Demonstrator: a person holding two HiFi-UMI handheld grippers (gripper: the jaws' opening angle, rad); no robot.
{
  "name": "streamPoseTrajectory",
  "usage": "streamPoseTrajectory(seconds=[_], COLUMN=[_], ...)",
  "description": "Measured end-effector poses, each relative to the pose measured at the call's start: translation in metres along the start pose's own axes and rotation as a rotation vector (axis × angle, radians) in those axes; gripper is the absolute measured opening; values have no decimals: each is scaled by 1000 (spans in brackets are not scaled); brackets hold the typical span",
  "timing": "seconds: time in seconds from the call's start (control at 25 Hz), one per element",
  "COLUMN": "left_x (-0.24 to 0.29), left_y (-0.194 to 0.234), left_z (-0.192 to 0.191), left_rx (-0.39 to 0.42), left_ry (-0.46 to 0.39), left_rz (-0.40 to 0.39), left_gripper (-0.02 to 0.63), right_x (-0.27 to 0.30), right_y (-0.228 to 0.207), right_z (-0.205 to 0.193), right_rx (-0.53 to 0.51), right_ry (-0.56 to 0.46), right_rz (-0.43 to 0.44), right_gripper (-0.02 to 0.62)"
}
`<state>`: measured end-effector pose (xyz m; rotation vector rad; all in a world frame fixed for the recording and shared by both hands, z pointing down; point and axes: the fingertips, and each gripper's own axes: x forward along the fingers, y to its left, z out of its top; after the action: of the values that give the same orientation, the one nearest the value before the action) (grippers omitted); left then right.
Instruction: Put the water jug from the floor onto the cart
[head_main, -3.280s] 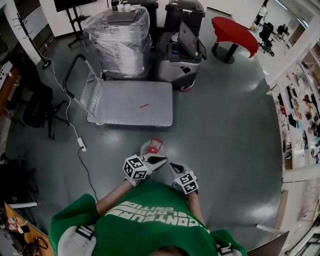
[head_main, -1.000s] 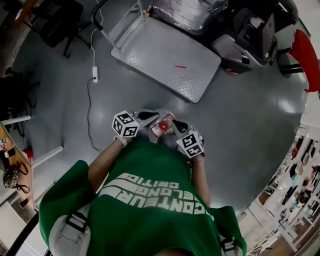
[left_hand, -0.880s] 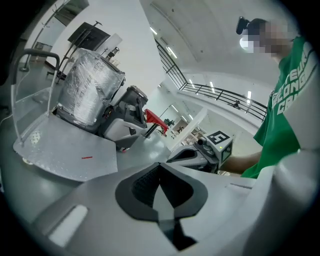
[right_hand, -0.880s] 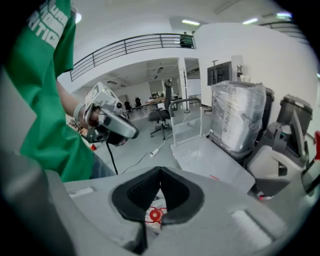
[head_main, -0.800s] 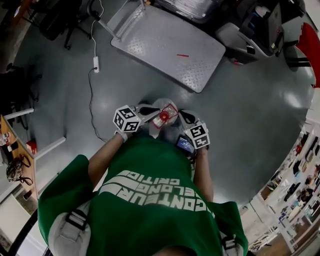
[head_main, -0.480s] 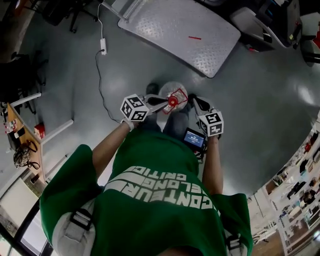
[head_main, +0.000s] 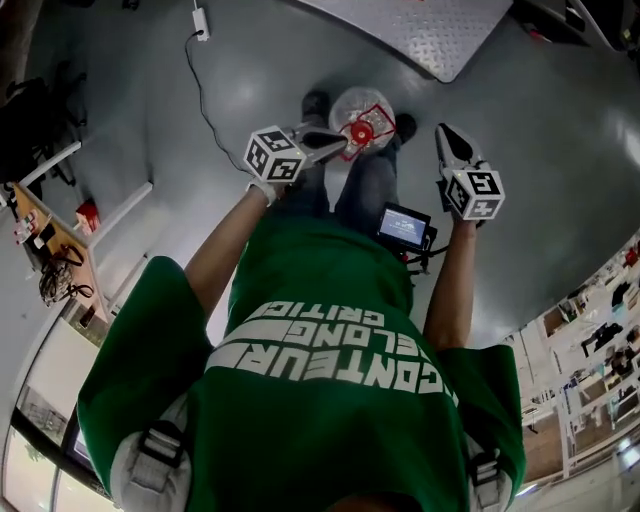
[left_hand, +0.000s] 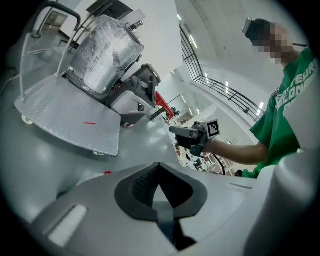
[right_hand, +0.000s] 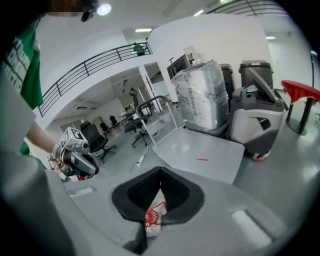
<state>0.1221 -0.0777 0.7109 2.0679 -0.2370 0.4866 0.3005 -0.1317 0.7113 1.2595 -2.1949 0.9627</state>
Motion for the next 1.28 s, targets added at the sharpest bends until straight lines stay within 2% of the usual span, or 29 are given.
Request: streamPoseTrajectory(seconds=[0.16,0.28,0.44,0.68,0.84,1.28], left_x=[-9,-23,-16,12,25,52], left_y=[12,18,30,61,82,141], left_z=[-13,-25,-38,-65,-87,-149], left_rx=[-38,-46,-71,-162,-222,-352], left_ry=[-1,3,16,34,31,54], left_rz=[8,10,13,33,50,113], left_gripper=[5,5,5,40,66,98], right_x=[-18,-27,-10,50,80,129], right_y=[-17,-8,-13,-12,-10,-32], right_z=[22,46,48,-16,-61,-154], right_rx=[-15,-49,-130,-176,-125,-41], right_ry=[-38,-90,-58,89,142,249], right_rz=[-50,-36,-15,67,101,83], right_gripper=[-8,-8,-8,-8,-8,-8])
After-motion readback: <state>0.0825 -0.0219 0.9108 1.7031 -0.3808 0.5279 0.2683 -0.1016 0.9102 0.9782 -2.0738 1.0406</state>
